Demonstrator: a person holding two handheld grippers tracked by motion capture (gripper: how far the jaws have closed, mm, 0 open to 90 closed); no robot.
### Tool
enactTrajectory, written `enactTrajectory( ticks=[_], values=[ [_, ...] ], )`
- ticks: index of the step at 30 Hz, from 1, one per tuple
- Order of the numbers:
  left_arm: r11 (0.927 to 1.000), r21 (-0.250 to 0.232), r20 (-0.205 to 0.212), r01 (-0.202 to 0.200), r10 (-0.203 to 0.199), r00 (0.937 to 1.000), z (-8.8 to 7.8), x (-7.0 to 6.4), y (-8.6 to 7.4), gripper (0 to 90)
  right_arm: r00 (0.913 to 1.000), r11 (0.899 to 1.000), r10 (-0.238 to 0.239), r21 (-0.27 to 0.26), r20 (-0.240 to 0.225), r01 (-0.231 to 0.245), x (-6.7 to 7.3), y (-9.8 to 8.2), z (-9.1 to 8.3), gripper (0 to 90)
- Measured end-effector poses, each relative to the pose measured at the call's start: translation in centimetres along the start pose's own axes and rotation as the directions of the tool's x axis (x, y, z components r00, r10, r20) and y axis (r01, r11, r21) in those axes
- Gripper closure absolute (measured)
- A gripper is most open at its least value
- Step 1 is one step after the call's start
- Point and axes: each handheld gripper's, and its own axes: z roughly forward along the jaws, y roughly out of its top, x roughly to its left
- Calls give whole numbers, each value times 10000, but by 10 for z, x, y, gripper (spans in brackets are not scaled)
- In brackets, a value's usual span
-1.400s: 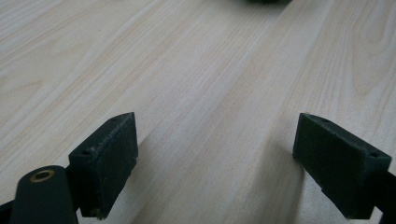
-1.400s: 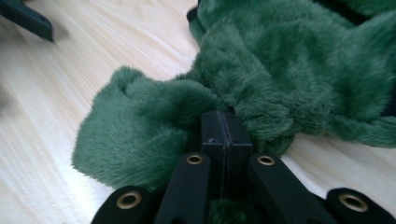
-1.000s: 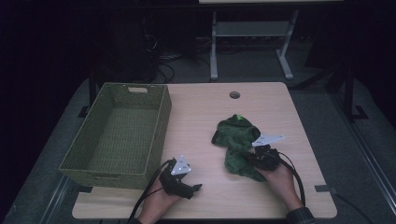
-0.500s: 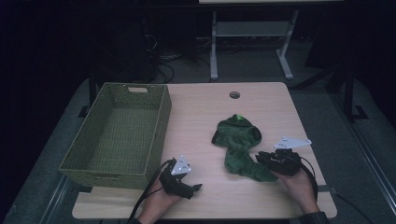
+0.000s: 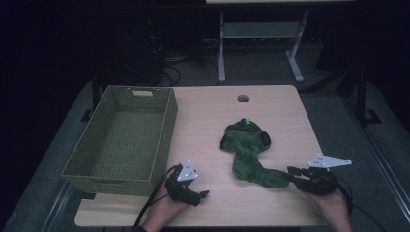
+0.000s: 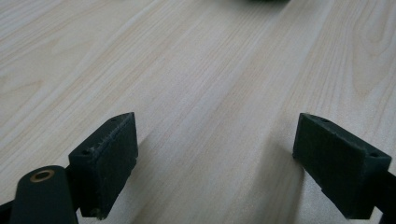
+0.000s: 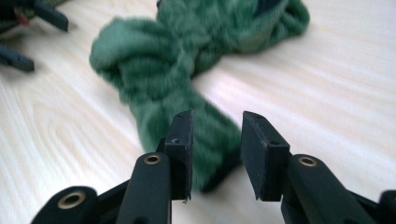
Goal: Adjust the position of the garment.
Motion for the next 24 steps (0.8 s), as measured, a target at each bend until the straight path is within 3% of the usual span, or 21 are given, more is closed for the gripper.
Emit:
enactTrajectory(
  ticks=[11,24],
  values=[
    [10000,23,-2,-4,4,10000,0,0,0,132,9994,9988,86,492,-332,-70,4,-29,-7,625],
    [10000,24,-5,-5,5,10000,0,0,0,132,9976,9959,331,866,-603,-278,-1,-29,6,645]
  ],
)
